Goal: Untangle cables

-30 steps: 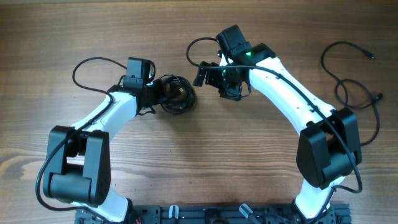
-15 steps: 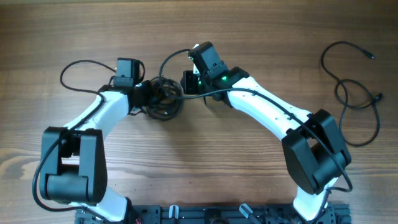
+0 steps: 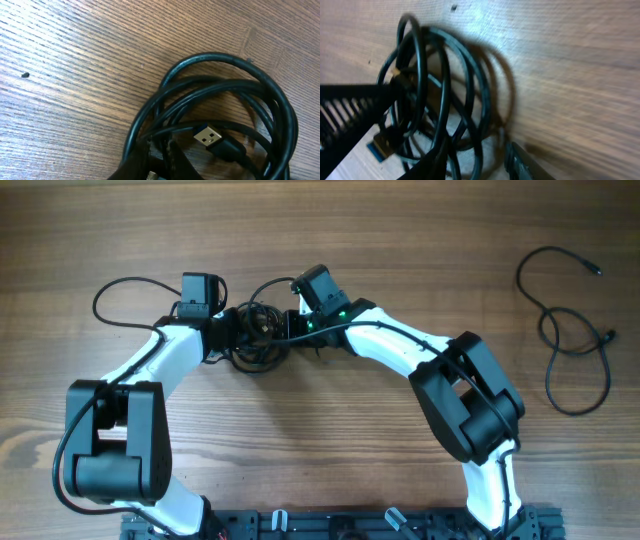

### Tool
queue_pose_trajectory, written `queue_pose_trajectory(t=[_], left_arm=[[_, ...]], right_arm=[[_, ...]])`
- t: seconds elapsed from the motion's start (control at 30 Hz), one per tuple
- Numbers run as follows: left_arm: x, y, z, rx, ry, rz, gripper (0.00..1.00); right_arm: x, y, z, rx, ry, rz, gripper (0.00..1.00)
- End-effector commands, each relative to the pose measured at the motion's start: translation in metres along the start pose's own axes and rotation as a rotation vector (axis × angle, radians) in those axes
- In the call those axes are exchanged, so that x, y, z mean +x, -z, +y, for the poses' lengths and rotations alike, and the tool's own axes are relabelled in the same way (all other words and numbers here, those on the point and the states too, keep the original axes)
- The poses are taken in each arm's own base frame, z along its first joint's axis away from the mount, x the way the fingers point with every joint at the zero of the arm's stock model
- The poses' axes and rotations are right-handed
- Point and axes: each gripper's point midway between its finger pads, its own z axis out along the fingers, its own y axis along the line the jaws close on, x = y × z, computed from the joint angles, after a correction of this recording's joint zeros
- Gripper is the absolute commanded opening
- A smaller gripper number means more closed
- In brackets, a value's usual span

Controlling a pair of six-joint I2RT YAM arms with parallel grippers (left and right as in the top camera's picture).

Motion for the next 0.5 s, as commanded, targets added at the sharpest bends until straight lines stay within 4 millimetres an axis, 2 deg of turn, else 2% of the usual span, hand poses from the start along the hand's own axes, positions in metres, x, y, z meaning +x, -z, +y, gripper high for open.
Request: queue_pose_trajectory(t=[0.0,0.1,0.13,0.2,0.27,0.33,0.4,0.43,0.47], left_arm=[[0.009,-0.01,0.002,0.008,-0.011,0.044,0.15],[0.009,-0.01,0.001,0.009,-0.011,0.042,0.15],[0.008,-0.01,0.001,0.013,-0.011,0.042,0.15],[0.008,-0.01,0.0,0.014,-0.011,0.041,0.15],[0.008,-0.01,0.0,0.014,-0.012,0.041,0.15],[0.008,-0.01,0.0,0.014,-0.011,0.04,0.15],[0.008,-0.01,0.0,0.015,-0.012,0.041,0.15],[0.008,-0.01,-0.005,0.042,-0.012,0.048,0.15],[0.011,-0.009,-0.017,0.11,-0.014,0.067,0.15]], right_arm=[[0.018,-0.01,0.007,-0.031,0.006,0.057,0.4],[0.021,-0.01,0.007,-0.027,0.005,0.064,0.39],[0.021,-0.01,0.007,-0.027,0.004,0.064,0.35],[0.021,-0.011,0.003,-0.005,0.003,0.059,0.25],[0.02,-0.01,-0.017,0.099,-0.009,0.039,0.04],[0.026,-0.005,-0.039,0.19,-0.034,0.059,0.04],[0.03,0.005,-0.045,0.185,-0.074,0.103,0.04],[0.028,0.011,-0.038,0.129,-0.078,0.123,0.04],[0.024,0.022,-0.021,0.019,-0.037,0.146,0.04]])
